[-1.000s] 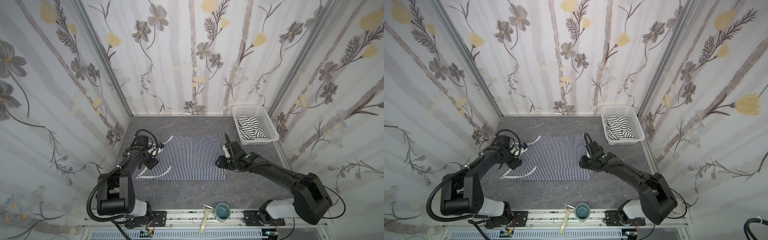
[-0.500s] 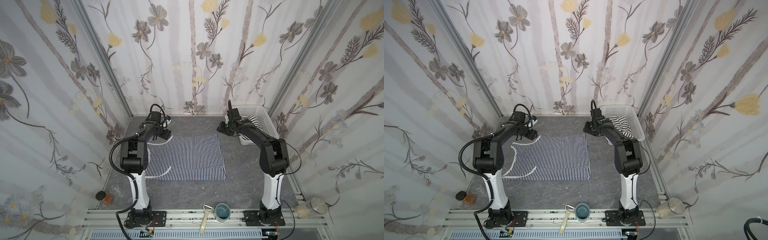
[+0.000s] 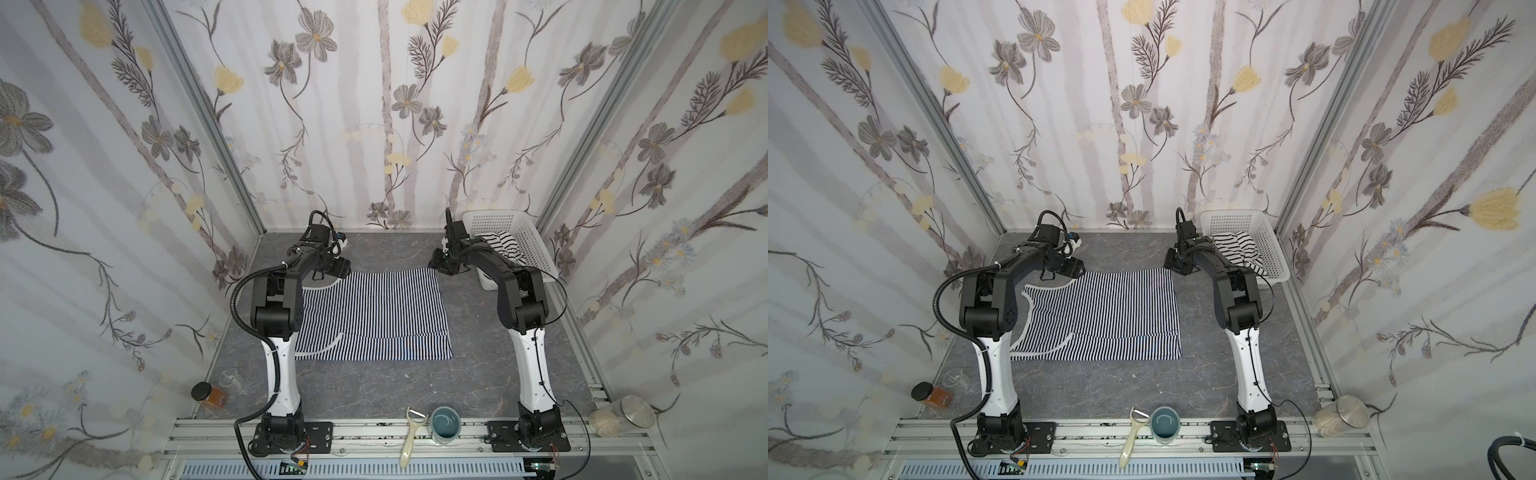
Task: Fold and stack the tank tops
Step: 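Grasp the far shoulder edges with both grippers and lift slightly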
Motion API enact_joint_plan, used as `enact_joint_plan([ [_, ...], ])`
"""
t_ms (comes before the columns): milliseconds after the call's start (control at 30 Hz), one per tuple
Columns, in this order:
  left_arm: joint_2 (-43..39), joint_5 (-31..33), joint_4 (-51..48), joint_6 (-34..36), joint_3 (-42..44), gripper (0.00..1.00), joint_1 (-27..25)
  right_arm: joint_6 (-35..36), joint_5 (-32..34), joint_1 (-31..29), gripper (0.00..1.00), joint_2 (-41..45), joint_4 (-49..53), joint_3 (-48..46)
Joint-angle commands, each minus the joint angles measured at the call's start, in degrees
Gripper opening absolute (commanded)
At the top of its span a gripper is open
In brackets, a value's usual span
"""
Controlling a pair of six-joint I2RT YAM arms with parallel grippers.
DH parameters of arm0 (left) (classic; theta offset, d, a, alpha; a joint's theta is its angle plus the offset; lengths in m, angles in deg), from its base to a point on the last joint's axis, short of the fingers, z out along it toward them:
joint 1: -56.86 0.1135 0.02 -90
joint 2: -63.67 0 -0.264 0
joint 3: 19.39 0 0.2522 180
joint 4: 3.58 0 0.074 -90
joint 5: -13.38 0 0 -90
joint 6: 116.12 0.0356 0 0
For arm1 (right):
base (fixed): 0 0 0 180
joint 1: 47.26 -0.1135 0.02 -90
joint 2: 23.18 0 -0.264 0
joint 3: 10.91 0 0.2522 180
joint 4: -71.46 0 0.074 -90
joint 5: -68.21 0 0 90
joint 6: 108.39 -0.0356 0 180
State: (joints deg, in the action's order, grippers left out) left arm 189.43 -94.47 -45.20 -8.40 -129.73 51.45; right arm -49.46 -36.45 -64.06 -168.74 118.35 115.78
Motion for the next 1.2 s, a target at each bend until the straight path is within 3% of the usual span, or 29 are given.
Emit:
enact_joint_plan([
  [0,-1.3,-2.1,0.1,-1.6,0.9,0.71,-0.1,-0.4,-0.3,-0.3,0.46,-1.2,-1.3,0.8],
  [267,-3.7,-2.0,1.0,-1.7,4.3,0.71,-0.1,0.0,1.5,-0.4,0.43,-3.6,0.2,4.1],
  [467,-6.5,-1.1,1.3,-1.4,6.1,0.71,-0.1,2.6,1.6,-1.0,0.35,-6.6,5.2,10.3],
  [667,-6.9,-0.4,1.5,-0.8,6.5,0.71,-0.2,4.0,1.7,-1.0,0.19,-6.6,6.5,10.5],
  [800,-5.0,-0.3,1.5,-0.9,5.6,0.71,-0.2,4.7,1.5,-1.1,0.01,-5.6,6.7,10.3],
  [1167,-1.1,-0.2,1.5,-1.1,1.3,0.69,-1.9,6.0,2.7,-2.3,0.0,2.5,4.3,4.0],
])
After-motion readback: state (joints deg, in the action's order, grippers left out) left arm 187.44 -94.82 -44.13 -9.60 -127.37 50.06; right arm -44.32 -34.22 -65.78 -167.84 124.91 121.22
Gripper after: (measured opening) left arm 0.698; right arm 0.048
